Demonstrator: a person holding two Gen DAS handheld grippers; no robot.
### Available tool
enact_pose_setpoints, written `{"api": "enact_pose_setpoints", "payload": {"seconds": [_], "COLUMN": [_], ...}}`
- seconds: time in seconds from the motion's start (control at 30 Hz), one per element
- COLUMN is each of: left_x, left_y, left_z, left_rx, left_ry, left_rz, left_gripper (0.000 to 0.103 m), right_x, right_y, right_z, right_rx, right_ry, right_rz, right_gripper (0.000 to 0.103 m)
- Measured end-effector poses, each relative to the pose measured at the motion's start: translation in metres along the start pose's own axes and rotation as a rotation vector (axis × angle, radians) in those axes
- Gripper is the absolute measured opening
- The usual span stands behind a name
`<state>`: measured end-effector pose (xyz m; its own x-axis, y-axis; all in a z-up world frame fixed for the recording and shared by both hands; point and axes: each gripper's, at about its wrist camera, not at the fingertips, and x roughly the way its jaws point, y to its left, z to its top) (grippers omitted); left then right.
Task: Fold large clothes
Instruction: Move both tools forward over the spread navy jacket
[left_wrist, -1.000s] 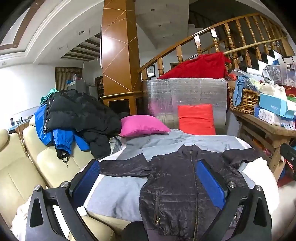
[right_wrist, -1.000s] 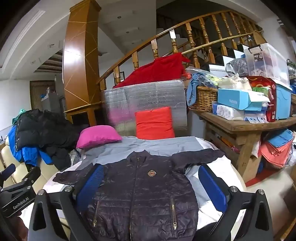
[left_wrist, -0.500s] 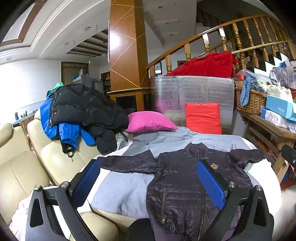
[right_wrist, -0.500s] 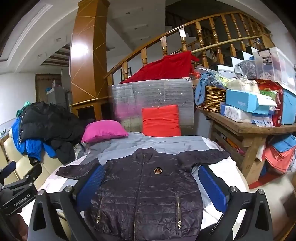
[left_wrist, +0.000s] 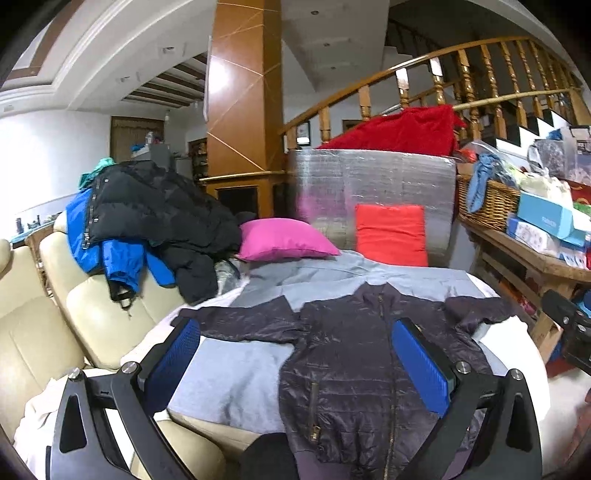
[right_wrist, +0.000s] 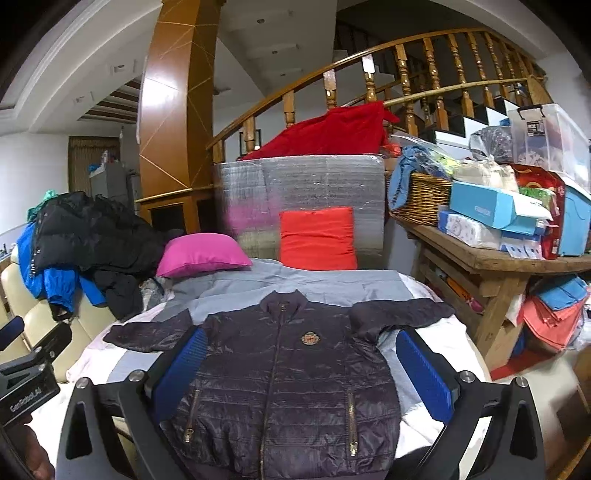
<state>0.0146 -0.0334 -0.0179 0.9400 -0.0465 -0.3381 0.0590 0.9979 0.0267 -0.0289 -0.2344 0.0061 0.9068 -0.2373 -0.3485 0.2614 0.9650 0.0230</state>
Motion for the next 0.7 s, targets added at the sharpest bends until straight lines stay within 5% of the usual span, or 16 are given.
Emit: {"api": "enact_pose_setpoints", "payload": {"seconds": [0.7], "left_x": [0.035], "left_y": [-0.073], "left_z": [-0.004], "left_rx": [0.099], "left_ry": [0.069], "left_rz": [-0.083], "left_gripper": [0.103], "right_x": [0.037], "right_y": [-0.085], "right_z": [-0.018], "right_rx": [0.12], "right_ry": [0.081], "right_rz": [-0.124], "right_gripper": [0.103]}}
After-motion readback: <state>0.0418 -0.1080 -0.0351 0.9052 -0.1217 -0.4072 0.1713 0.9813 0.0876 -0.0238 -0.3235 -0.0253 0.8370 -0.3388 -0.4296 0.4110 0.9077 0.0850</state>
